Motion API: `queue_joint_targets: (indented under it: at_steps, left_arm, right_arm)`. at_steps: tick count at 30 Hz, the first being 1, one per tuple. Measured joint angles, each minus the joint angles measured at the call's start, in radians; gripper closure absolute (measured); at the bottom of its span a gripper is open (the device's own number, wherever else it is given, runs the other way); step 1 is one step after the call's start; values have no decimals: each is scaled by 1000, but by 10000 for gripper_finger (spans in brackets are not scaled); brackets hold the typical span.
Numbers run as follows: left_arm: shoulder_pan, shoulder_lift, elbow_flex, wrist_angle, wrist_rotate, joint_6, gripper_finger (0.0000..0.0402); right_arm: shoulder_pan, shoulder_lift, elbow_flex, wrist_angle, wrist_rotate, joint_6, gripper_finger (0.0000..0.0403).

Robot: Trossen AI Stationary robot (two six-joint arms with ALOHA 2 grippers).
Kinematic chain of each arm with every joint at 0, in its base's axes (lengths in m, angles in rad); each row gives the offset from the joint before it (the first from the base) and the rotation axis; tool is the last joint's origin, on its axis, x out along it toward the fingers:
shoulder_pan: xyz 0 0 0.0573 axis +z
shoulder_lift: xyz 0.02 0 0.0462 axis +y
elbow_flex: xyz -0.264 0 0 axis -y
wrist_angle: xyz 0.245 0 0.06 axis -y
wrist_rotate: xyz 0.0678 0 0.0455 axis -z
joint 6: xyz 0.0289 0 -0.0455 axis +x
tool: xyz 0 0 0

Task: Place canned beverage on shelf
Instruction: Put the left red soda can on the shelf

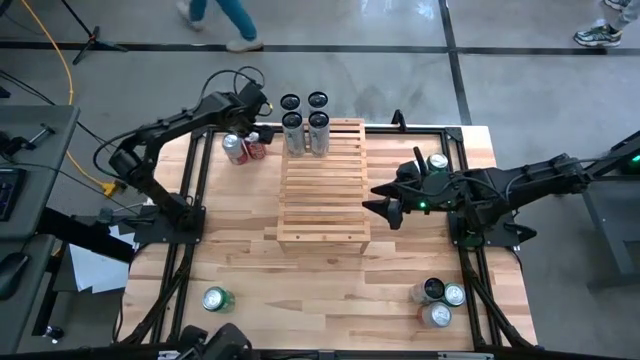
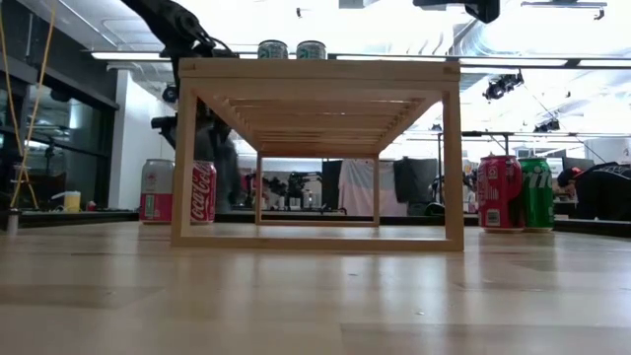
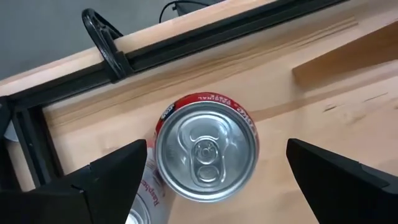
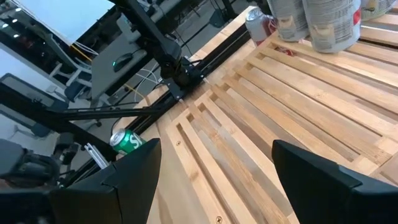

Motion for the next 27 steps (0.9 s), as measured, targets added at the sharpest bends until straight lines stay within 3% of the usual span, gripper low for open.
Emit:
queue_joint_targets:
  at_steps: [19,23,27]
  left_arm:
    - [-4,92,-1,-4,15,16,27]
    - [-4,92,-1,-4,13,24,57]
    - [-4,90,0,-4,13,23,119]
  right_arm:
    - [0,0,0,0,-1,-1,111]
    - [0,0,0,0,-1,-2,111]
    - [0,0,0,0,-1,-2,111]
